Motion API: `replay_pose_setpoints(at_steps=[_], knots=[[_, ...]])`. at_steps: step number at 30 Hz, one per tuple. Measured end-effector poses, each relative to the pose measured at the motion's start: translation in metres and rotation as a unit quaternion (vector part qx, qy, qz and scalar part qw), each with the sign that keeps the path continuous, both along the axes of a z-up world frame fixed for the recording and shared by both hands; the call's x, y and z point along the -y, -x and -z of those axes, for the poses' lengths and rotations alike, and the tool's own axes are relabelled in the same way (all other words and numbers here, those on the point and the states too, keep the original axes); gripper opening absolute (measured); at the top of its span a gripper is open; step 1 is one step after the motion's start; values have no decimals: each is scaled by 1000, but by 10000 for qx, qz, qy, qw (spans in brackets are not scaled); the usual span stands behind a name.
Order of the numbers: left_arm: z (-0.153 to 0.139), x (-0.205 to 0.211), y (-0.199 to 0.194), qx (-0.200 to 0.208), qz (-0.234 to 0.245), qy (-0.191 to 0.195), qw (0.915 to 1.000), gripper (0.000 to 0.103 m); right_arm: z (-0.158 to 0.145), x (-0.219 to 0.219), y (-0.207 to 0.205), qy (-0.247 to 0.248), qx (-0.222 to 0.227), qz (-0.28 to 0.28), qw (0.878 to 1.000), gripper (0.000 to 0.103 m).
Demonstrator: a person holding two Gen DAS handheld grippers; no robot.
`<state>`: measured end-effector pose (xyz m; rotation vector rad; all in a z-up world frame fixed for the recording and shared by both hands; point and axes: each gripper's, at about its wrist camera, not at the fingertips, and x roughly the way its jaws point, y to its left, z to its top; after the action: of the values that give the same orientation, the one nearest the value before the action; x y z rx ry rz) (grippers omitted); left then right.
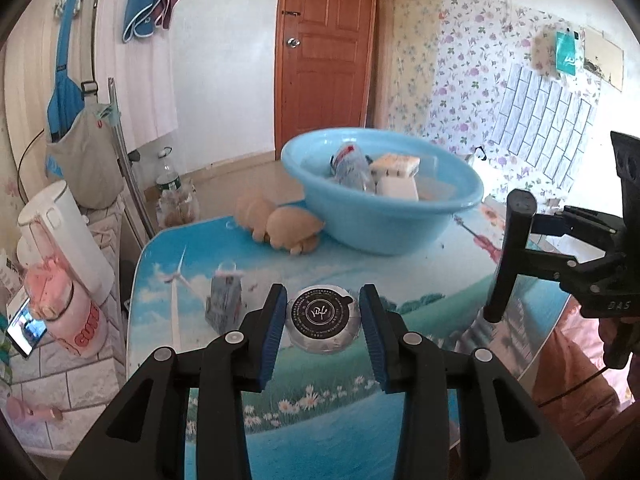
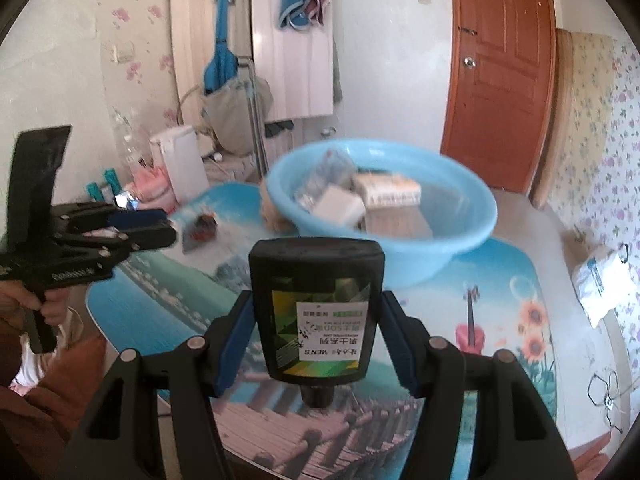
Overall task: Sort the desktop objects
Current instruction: 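Carry the puck and green bottle over the blue basin with both tools, then open both tools to drop the puck and green bottle into the basin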
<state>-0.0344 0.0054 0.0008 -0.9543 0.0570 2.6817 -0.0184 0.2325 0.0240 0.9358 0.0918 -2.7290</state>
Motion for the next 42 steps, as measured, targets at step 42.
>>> replay_pose_setpoints(at_steps=[42], knots=[[-24, -89, 126, -146, 980, -27, 9951, 68, -16, -64, 146, 200, -255, 433, 9985, 61]])
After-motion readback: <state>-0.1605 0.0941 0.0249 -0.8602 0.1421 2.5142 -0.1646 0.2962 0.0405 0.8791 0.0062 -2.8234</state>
